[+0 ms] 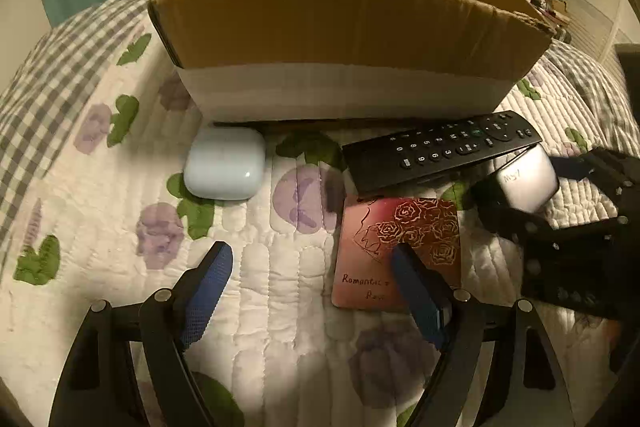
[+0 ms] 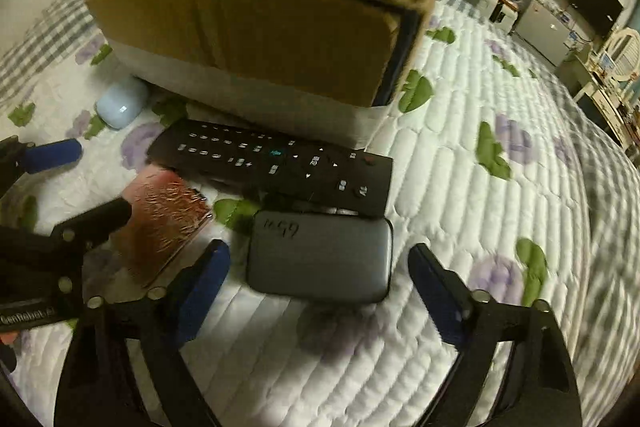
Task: Organize rigid objects
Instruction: 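Grasp the pink rose card with the left tool while the right tool grasps the grey power bank, then lower the card and power bank into the box and open both tools, then grasp the blue earbud case with the left tool while the right tool grasps the black remote, then lower the earbud case and remote into the box and open both tools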
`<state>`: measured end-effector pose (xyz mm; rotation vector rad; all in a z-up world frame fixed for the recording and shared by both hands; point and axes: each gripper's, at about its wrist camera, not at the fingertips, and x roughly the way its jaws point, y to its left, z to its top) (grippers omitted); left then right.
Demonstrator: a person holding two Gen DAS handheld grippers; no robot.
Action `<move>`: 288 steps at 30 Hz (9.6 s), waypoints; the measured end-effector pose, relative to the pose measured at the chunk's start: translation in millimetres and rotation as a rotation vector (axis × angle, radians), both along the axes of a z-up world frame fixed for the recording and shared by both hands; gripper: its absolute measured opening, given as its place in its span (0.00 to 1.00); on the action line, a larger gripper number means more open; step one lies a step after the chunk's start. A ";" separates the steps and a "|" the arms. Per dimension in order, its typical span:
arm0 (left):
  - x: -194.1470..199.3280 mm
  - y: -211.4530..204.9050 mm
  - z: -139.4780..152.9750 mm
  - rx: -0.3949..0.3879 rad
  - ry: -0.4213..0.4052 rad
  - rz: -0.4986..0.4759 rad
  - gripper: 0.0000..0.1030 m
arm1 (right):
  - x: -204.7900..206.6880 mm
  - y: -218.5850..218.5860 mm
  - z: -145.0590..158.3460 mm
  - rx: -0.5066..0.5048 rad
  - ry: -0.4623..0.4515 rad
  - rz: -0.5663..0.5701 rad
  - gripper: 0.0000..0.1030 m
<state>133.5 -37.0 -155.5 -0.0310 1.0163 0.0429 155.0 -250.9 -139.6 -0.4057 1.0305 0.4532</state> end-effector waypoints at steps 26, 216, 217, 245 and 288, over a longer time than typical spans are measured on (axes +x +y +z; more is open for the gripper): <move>17.1 -48.9 -31.8 0.054 0.019 -0.150 0.86 | -11.3 -39.5 15.3 0.084 -0.014 -0.087 0.66; -47.5 19.3 131.3 -0.024 -0.271 0.003 0.51 | -85.8 -1.5 111.4 0.241 -0.157 -0.279 0.18; -44.1 17.9 135.6 -0.021 -0.276 0.001 0.51 | -82.1 2.3 120.8 0.248 -0.178 -0.269 0.18; 142.4 0.4 88.0 0.007 -0.237 -0.063 0.51 | 90.1 41.0 125.3 0.361 -0.238 -0.226 0.18; 63.4 44.5 218.6 0.090 -0.468 0.071 0.82 | 71.6 72.2 156.1 0.323 -0.297 -0.237 0.52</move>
